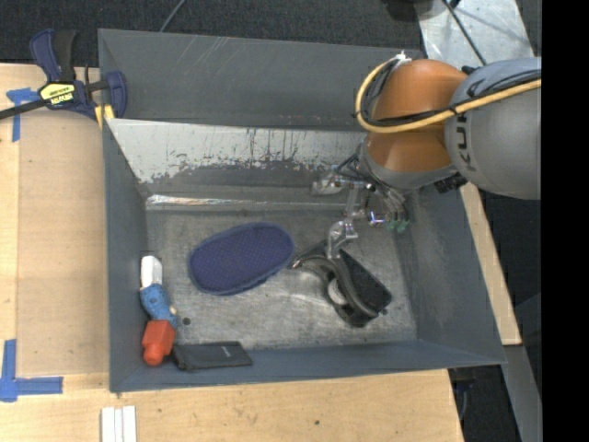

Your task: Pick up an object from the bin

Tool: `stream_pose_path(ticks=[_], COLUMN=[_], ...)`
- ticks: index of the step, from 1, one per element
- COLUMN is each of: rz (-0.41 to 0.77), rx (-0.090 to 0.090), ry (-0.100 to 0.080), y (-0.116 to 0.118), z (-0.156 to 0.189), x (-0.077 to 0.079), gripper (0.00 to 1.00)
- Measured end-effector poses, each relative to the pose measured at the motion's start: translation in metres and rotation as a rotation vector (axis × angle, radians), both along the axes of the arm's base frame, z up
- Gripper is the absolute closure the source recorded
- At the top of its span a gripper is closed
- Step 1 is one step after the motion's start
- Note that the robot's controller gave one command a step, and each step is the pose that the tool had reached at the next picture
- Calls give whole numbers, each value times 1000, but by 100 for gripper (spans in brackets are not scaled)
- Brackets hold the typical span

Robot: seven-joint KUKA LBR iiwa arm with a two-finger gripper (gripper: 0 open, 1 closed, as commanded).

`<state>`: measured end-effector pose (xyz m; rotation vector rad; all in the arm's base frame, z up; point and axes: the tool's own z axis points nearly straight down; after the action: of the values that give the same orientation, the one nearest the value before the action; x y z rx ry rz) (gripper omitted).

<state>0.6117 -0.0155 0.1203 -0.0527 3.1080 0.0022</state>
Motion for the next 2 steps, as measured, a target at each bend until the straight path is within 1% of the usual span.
stream_pose_path(ticks=[1, 2], rz=[0, 1], rx=[-1, -2], ry=[23, 24], y=[-1, -1], z=[-9, -10], x=[-6, -6], gripper=[100, 100])
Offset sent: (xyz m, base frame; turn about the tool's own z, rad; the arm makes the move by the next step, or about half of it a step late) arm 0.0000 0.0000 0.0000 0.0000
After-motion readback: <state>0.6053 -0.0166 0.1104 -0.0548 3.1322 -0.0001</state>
